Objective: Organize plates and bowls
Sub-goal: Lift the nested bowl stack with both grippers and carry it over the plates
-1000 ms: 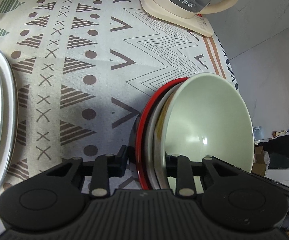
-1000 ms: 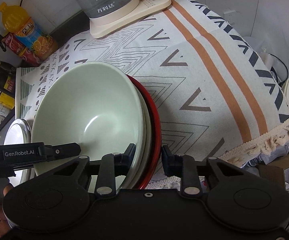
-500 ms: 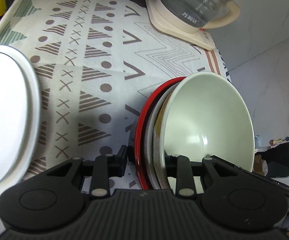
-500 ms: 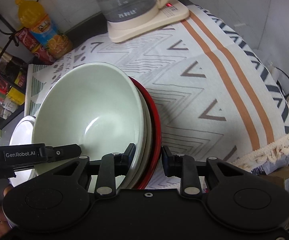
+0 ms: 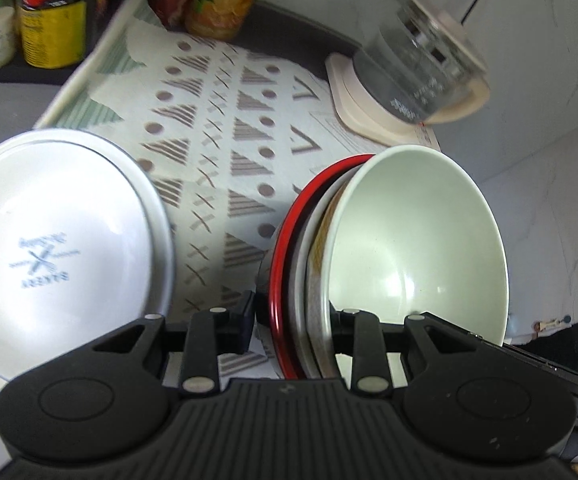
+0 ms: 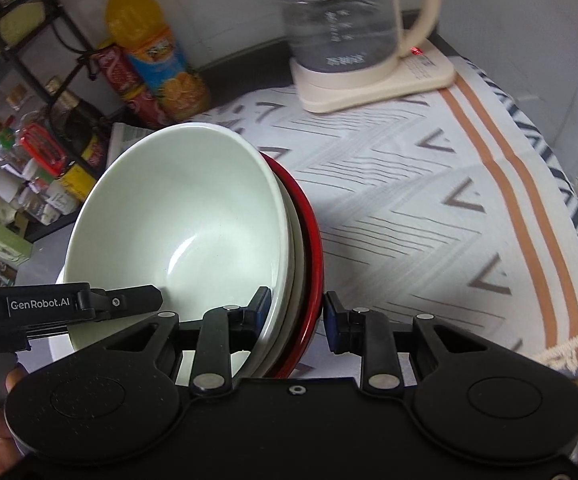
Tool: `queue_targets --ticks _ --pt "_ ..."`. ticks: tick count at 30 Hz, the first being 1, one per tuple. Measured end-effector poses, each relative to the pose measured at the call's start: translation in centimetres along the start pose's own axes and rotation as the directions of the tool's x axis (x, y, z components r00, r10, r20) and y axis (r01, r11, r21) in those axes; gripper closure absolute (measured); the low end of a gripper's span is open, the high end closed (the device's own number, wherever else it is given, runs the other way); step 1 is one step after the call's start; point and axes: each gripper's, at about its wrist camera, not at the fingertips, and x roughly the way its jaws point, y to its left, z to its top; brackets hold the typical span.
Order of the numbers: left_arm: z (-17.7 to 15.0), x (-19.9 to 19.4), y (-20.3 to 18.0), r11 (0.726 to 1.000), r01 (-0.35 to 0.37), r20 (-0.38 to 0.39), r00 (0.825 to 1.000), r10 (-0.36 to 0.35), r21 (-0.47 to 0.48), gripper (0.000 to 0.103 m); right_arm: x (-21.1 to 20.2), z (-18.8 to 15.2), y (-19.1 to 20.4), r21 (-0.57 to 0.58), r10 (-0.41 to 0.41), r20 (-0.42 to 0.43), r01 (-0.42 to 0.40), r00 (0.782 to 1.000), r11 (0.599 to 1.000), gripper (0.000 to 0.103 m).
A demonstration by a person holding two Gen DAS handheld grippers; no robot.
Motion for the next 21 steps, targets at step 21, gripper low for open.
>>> queue_targets --ticks 21 --pt "1.4 -6.8 7.5 0.988 -0.055 0.118 0.990 0.072 -0.146 0.074 1.8 2.4 9.2 -0.179 0.105 -0.027 -0.108 0.994 0.978 0.075"
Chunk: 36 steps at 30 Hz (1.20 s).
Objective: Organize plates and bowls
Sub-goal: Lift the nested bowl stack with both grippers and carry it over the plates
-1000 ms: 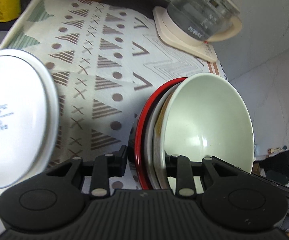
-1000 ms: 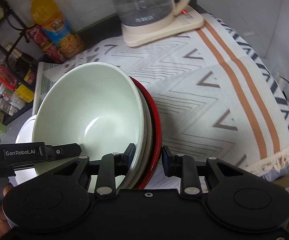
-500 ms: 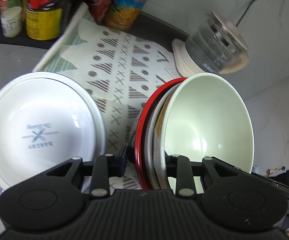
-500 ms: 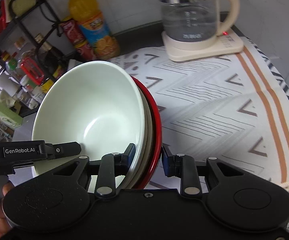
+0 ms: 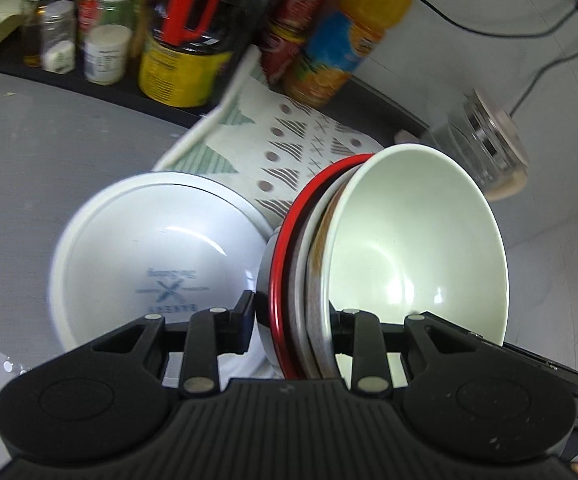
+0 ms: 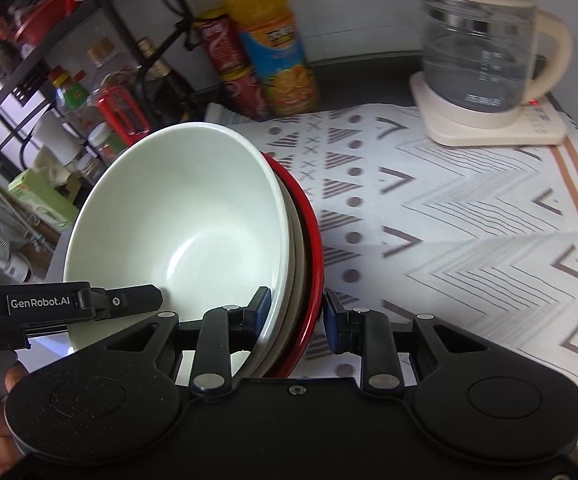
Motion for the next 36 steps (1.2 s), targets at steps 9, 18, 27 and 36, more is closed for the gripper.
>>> queue_targets --ticks 9,18,27,36 --pt "0.5 -1.5 3.5 0.997 -0.037 0.026 0.999 0.039 -0.070 0.074 1.9 0.3 3.3 -0.058 0.038 -0.041 -0.041 0.998 0.997 0.075" --pt "0.0 -1.6 6.2 0.989 -0.066 0.029 0.997 0.070 -0.135 0.074 3.6 0.3 5.4 -0.104 0.059 -0.083 -0.068 0.995 0.992 0.075" --pt "-0.4 -1.5 8.0 0.978 -0.096 0.024 0.995 0.102 -0.184 0.074 5.2 0.2 6.5 -0.132 0.080 -0.124 -0.096 0.989 0.987 0.075" --pt "-0.4 -0.8 9.8 0.966 -0.117 0.009 0.992 0.122 -0.231 0.074 6.9 0.0 7.4 -0.144 0.087 -0.158 -0.110 0.984 0.983 0.075"
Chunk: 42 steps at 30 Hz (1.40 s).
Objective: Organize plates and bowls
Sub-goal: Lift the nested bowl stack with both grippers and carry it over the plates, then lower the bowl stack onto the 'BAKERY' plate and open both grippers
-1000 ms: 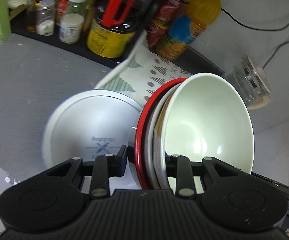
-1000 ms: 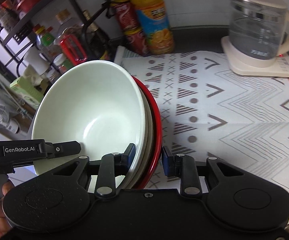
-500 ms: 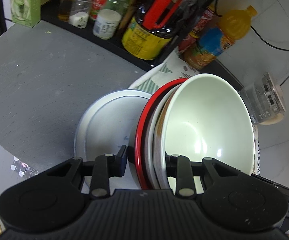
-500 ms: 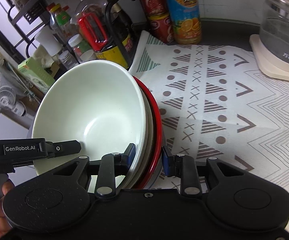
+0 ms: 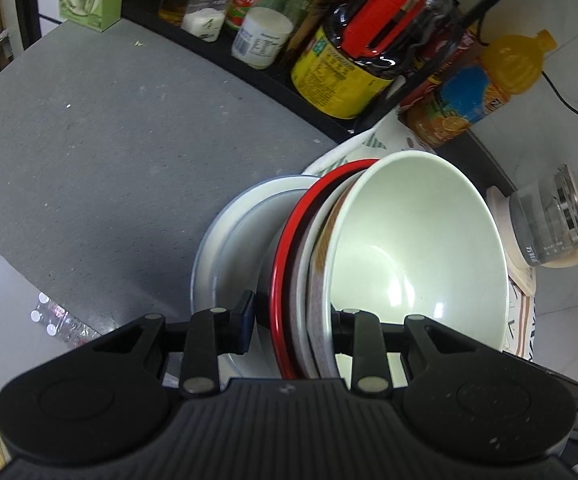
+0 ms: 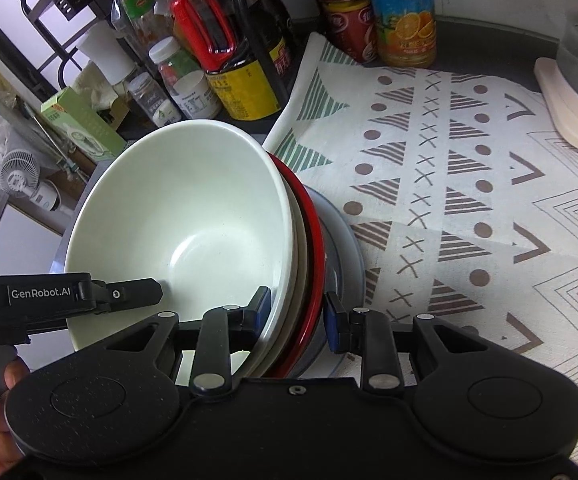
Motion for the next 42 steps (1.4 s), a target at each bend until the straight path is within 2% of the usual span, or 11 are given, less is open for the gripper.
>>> queue_targets --ticks 21,30,32,34,36,42 --pt "0.2 1.3 0.6 0.999 -0.033 -0.009 0.999 0.032 -0.029 0.074 1.6 0.1 0.0 -0.002 0.010 -0.035 -0.010 0.999 1.000 0.074" --pt "0.5 1.5 0.7 0.999 -0.029 -0.014 0.999 0.029 -0.045 0.073 1.7 0.3 -0.1 0.006 0.027 -0.037 -0.027 0.999 1.000 0.068" --pt "0.7 1.1 0.6 0.999 -0.029 0.002 1.000 0.029 -0.039 0.070 1.2 0.3 -0.1 0.011 0.037 -0.027 -0.036 0.999 0.999 0.065" --pt "1.0 0.4 0.7 0.999 -0.036 0.010 0.999 0.036 -0.031 0.066 0.3 0.4 -0.3 0.013 0.059 0.000 -0.059 0.998 0.998 0.046" --pt "1.4 -0.2 1.0 0.999 -0.032 0.018 0.999 0.032 -0.033 0.056 -0.7 0.6 -0.4 -0.005 0.066 0.028 -0.066 0.997 0.998 0.044" --pt "2.0 -1.9 0.8 1.000 -0.011 0.050 0.999 0.012 -0.010 0.042 -2.5 1.6 -1.8 -0.027 0.088 0.055 -0.087 0.995 0.996 0.039"
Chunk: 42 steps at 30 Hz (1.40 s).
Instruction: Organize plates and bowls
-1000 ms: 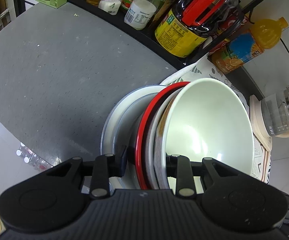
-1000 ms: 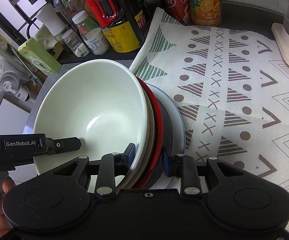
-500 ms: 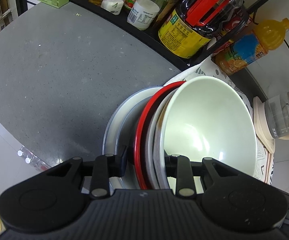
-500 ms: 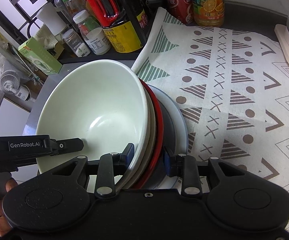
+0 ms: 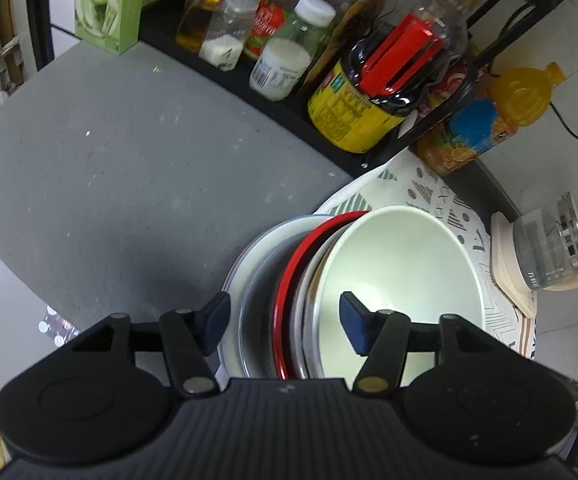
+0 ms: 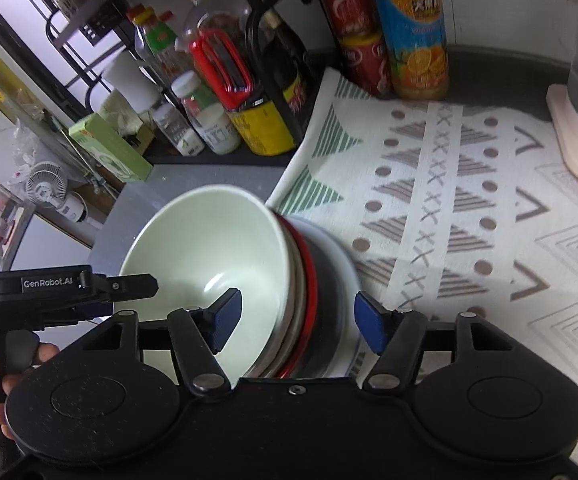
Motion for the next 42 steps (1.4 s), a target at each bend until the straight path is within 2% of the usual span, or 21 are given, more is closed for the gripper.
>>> queue_targets --ticks 5,10,17,20,23,26,29,33,38,42 --pt "0.4 -1.4 -0.8 1.000 -0.019 0.034 0.999 0.018 0.023 0.033 -1.1 0.9 -1.3 -0.039 0.004 0.014 -0.003 1.000 0.999 0.033" --pt "0.9 -2.3 -2.0 0.999 -0.034 0.067 0.997 0.031 0.041 0.025 -2.2 1.6 -2.9 -0.072 0.018 0.018 -0.017 1.000 0.997 0.023" --pt "0.9 -2.2 -4.6 0.992 -0.058 0.063 0.997 0.051 0.108 0.023 -3.2 2.0 -4.7 -0.090 0.042 0.016 -0.040 0.999 0.995 0.015" --pt "0.7 -2.7 -5.6 0.992 -0.045 0.073 0.997 0.036 0.120 0.021 -3.7 1.7 -5.0 -0.092 0.036 0.031 -0.033 0.999 0.995 0.009" --pt "0.5 -2.9 -6.4 0.987 -0.024 0.074 0.997 0.012 0.160 0.018 -4.3 1.3 -5.1 -0.076 -0.007 0.061 0.011 0.998 0.997 0.007" --pt "0.2 -2.9 -7.3 0.968 -0.043 0.075 0.997 0.025 0.248 0.018 -5.0 0.7 -5.2 -0.031 -0.036 0.090 0.039 0.995 0.999 0.006" --pt "0.1 -3.0 -6.9 0.962 0.000 0.050 0.999 -0.015 0.274 0.018 -5.5 -0.2 -4.7 -0.017 -0.071 0.112 0.073 0.991 0.997 0.006" --pt "0.1 -3.5 -6.3 0.941 0.002 0.044 0.999 -0.018 0.340 0.018 -6.1 -1.4 -3.9 0.035 -0.123 0.143 0.119 0.982 0.992 0.005" --pt "0.0 -4.5 -4.6 0.920 0.035 0.033 0.998 -0.052 0.391 0.018 -6.5 -3.6 -1.9 0.127 -0.183 0.189 0.161 0.965 0.979 0.005" --pt "-0.3 -5.5 -2.9 0.908 0.064 0.028 0.996 -0.083 0.415 0.018 -7.0 -5.7 0.0 0.198 -0.247 0.223 0.205 0.943 0.959 0.003"
